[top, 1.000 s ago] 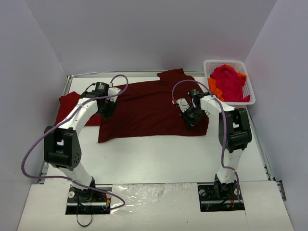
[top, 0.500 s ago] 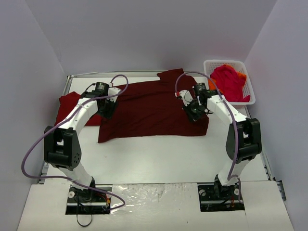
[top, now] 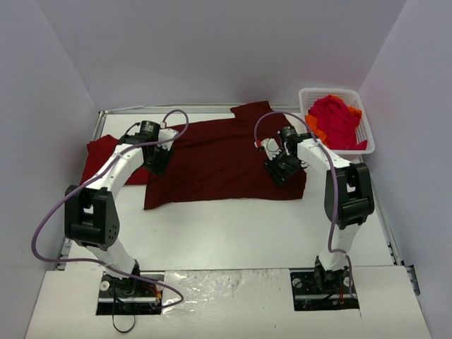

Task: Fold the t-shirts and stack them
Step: Flatten out the tshirt

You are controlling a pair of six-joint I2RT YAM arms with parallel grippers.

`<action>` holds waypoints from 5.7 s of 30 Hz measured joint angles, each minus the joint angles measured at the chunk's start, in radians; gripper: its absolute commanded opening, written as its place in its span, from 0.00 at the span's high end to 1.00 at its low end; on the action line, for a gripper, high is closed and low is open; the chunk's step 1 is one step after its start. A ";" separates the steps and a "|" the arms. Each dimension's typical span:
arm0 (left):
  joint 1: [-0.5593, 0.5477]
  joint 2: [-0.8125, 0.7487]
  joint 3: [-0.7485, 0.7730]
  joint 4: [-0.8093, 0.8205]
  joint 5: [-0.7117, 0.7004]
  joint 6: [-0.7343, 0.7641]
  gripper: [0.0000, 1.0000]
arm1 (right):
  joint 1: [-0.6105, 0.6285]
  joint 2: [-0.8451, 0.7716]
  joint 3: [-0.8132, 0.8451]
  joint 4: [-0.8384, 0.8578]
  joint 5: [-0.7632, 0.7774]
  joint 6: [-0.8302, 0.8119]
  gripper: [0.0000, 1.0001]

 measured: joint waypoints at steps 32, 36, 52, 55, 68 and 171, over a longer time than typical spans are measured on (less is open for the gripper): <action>0.000 0.010 -0.021 0.001 0.000 0.003 0.64 | -0.027 0.146 0.069 0.022 0.003 -0.029 1.00; 0.000 0.010 -0.021 0.001 0.000 0.003 0.64 | -0.027 0.142 0.063 0.026 0.003 -0.027 1.00; 0.000 0.011 -0.021 0.000 0.000 0.003 0.64 | -0.024 -0.152 -0.003 0.005 -0.004 -0.005 1.00; 0.000 0.011 -0.021 0.000 0.000 0.003 0.64 | -0.018 -0.187 -0.026 -0.016 -0.012 -0.007 1.00; 0.000 0.032 -0.021 0.000 0.000 0.003 0.64 | 0.046 -0.278 -0.136 -0.266 -0.111 -0.129 0.92; 0.000 0.090 -0.016 -0.003 -0.045 0.026 0.64 | 0.430 -0.153 -0.012 -0.368 -0.183 -0.094 0.92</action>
